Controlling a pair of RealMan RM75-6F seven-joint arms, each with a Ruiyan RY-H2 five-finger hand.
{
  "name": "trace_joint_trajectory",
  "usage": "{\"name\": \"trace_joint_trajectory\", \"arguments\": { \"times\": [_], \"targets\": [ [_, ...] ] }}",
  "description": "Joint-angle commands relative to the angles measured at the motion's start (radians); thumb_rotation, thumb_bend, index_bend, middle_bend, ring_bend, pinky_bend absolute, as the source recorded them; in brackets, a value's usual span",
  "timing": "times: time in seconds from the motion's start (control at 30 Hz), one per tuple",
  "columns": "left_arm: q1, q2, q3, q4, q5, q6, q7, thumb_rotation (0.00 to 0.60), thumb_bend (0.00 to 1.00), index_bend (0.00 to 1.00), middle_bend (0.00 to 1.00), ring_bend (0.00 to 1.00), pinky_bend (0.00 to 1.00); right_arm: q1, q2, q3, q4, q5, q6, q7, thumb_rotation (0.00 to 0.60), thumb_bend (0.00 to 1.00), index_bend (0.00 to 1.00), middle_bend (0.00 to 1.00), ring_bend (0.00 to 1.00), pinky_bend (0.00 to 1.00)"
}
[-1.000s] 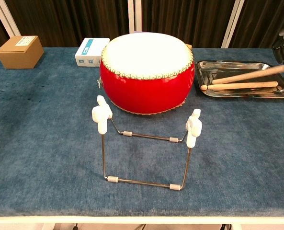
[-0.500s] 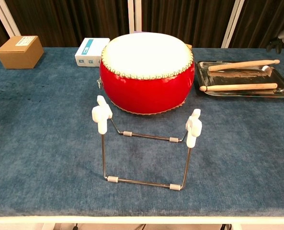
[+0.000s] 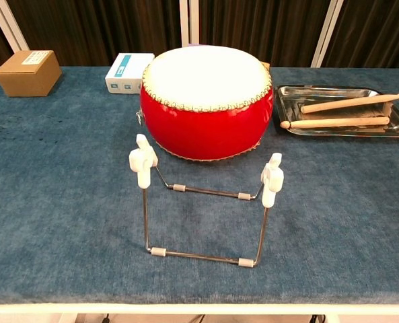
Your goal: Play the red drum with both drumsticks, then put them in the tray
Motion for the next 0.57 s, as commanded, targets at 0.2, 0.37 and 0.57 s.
{"name": "trace_joint_trajectory", "arguments": {
  "times": [0.2, 0.37, 0.57],
  "targets": [
    [0.130, 0.024, 0.094, -0.056, 0.179, 0.081, -0.137, 0.600, 0.03, 0.08, 0.13, 0.14, 0.24, -0.248, 0.050, -0.065, -0.059, -0.230, 0.228, 0.232, 0.600, 0.39, 0.00, 0.08, 0.00, 0.04],
    [0.171, -0.026, 0.125, -0.055, 0.274, 0.147, -0.128, 0.600, 0.03, 0.08, 0.12, 0.12, 0.23, -0.311, 0.004, -0.078, 0.003, -0.352, 0.295, 0.310, 0.600, 0.39, 0.00, 0.06, 0.00, 0.00],
    [0.210, -0.057, 0.162, -0.074, 0.334, 0.177, -0.083, 0.600, 0.03, 0.08, 0.12, 0.12, 0.23, -0.335, -0.030, -0.078, 0.039, -0.443, 0.311, 0.338, 0.600, 0.39, 0.00, 0.07, 0.00, 0.00]
  ]
}}
